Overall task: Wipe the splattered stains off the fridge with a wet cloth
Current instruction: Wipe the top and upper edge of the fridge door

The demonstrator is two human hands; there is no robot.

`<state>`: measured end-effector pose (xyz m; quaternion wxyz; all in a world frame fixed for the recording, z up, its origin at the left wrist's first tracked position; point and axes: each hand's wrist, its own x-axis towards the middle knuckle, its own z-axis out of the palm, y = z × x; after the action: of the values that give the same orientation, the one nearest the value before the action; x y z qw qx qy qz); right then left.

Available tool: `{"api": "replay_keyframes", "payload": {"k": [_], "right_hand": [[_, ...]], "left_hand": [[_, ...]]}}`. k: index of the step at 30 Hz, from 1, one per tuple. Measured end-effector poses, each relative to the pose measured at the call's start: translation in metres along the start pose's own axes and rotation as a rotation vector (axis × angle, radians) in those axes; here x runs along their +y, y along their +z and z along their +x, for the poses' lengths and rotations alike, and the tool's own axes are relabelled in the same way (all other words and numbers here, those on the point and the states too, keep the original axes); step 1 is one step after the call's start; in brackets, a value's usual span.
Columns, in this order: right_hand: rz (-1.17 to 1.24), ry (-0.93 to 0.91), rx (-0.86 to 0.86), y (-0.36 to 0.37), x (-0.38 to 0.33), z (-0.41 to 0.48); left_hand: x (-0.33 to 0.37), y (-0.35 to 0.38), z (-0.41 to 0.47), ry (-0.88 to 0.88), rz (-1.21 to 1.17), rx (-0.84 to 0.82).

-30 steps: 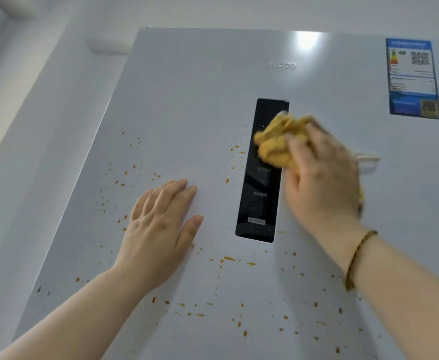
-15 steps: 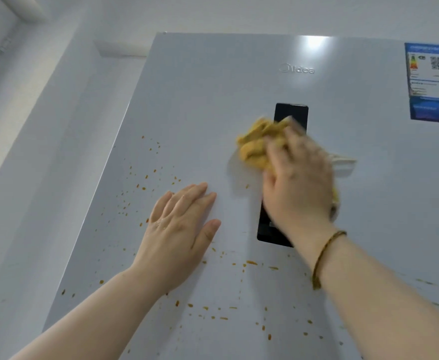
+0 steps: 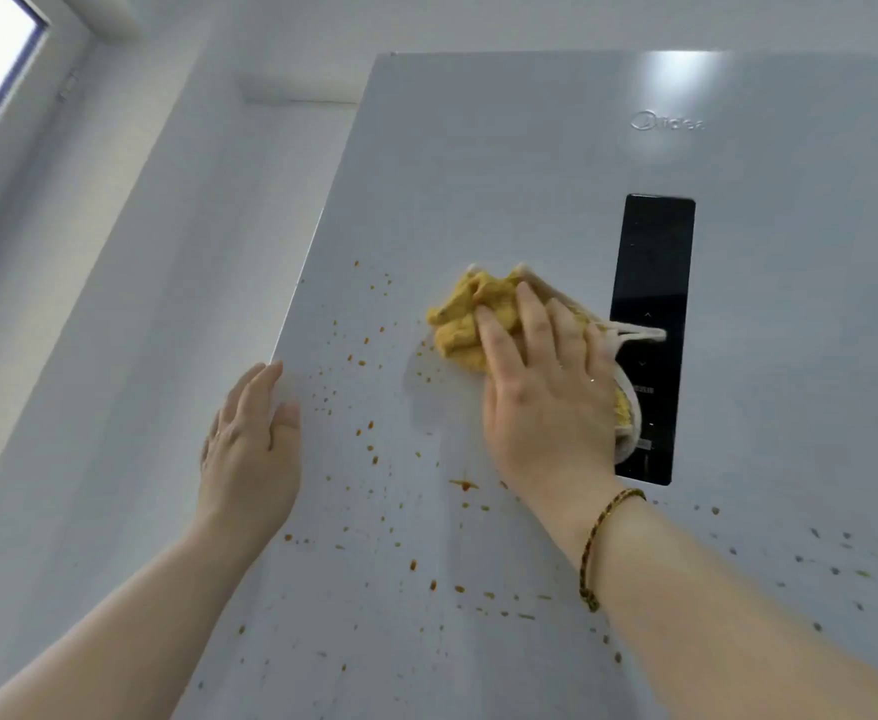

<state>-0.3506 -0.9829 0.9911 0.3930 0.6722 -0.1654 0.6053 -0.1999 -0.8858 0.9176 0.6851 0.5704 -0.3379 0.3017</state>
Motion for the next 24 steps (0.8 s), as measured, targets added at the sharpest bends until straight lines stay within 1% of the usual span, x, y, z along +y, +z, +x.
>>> {"api": "replay_keyframes", "payload": {"k": [2,5,7,9,11,12,14,16,18,19,21,24], "right_hand": [[-0.013,-0.171,-0.074,0.004,-0.003,-0.005],[-0.018,-0.24,-0.106,0.003,0.011,0.015],[-0.028,-0.16,-0.098,0.002,0.017,0.032],[0.0,-0.002,-0.093,-0.003,0.009,0.04],[0.043,0.14,-0.112,-0.002,-0.008,0.038],[0.058,0.127,-0.116,0.0,-0.018,0.031],[0.017,-0.057,-0.093,0.008,-0.032,0.014],[0.005,-0.231,-0.155,0.013,-0.032,0.007],[0.025,-0.309,-0.157,0.013,-0.026,0.022],[0.025,-0.311,-0.141,0.013,-0.022,0.033],[0.04,-0.227,-0.166,0.009,-0.024,0.054],[0.043,0.01,-0.24,0.012,-0.041,0.077]], "left_hand": [[-0.01,-0.007,0.001,-0.075,0.017,-0.043],[-0.021,-0.019,0.005,-0.213,-0.039,-0.089],[-0.025,-0.025,0.007,-0.287,-0.028,-0.149],[-0.025,-0.029,0.005,-0.357,-0.056,-0.259],[-0.025,-0.032,0.001,-0.384,-0.142,-0.349],[-0.024,-0.034,-0.002,-0.385,-0.18,-0.372],[-0.025,-0.039,-0.003,-0.376,-0.233,-0.388],[-0.029,-0.042,-0.003,-0.363,-0.257,-0.425],[-0.031,-0.045,-0.002,-0.363,-0.287,-0.455],[-0.031,-0.046,-0.001,-0.367,-0.298,-0.463],[-0.032,-0.047,0.0,-0.375,-0.322,-0.473],[-0.032,-0.048,-0.001,-0.4,-0.355,-0.478]]}}
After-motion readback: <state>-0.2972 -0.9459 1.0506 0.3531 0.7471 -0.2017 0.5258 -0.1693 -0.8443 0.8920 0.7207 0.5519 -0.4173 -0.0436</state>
